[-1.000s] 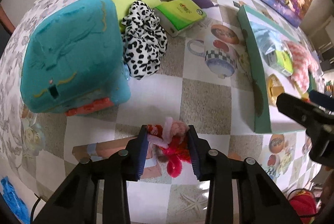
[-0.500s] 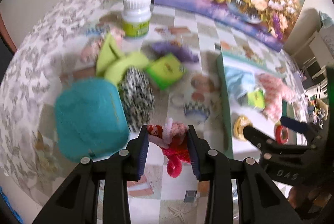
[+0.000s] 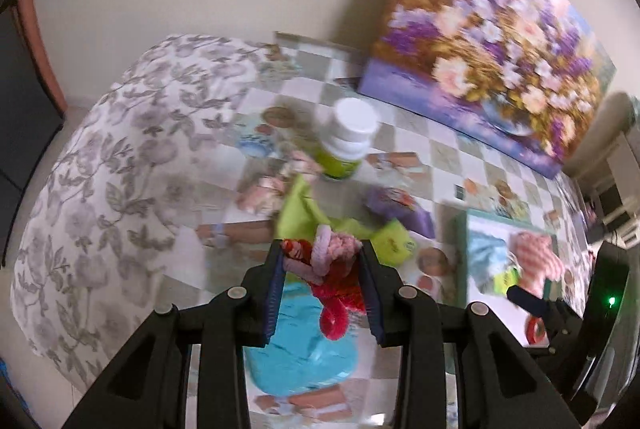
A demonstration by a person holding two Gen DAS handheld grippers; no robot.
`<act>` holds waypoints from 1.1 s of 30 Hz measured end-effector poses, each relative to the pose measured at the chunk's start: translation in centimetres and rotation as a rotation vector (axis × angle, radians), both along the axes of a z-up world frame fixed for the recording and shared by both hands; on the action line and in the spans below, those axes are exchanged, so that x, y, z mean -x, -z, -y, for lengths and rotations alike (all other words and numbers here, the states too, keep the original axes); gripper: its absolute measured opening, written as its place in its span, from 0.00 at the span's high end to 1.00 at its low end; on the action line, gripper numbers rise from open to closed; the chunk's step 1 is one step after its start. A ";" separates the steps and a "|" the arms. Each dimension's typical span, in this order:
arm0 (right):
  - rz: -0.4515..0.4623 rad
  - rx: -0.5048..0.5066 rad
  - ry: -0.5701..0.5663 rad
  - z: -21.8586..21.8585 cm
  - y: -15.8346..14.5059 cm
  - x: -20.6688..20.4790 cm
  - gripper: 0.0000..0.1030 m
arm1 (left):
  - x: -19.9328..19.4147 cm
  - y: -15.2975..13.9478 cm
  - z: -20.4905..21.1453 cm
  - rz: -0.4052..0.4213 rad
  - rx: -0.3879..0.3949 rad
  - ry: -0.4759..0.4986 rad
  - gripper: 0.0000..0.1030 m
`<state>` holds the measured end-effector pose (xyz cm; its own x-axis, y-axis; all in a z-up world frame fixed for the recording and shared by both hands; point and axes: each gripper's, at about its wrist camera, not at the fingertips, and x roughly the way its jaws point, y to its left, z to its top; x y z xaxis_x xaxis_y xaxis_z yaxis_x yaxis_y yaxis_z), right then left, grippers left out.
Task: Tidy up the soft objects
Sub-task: 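Grasp the leopard-print scrunchie with the right gripper while the left gripper holds the plush toy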
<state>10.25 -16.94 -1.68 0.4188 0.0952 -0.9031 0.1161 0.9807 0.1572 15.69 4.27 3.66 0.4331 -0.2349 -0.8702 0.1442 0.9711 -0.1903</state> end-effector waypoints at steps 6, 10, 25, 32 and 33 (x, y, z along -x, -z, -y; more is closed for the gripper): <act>-0.041 -0.095 -0.017 -2.0 2.2 -2.2 0.04 | -1.8 1.4 -3.0 -0.037 -0.009 -0.057 0.64; -0.071 -0.141 -0.011 -2.6 3.6 -3.3 0.10 | -2.5 2.0 -4.1 -0.044 -0.020 -0.073 0.64; -0.139 -0.354 0.007 -4.0 7.3 -6.1 0.32 | -4.0 4.1 -5.4 -0.079 -0.052 -0.089 0.64; -0.140 -0.388 -0.001 -4.5 7.8 -6.4 0.42 | -4.2 5.2 -5.5 -0.102 -0.062 -0.096 0.64; -0.143 -0.397 -0.004 -4.6 7.9 -6.4 0.47 | -4.2 5.3 -5.5 -0.106 -0.063 -0.096 0.64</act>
<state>16.66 -12.36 -9.59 0.2910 0.4490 -0.8448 0.1603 0.8477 0.5057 19.85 9.73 -1.64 0.3561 -0.1405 -0.9238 0.0326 0.9899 -0.1380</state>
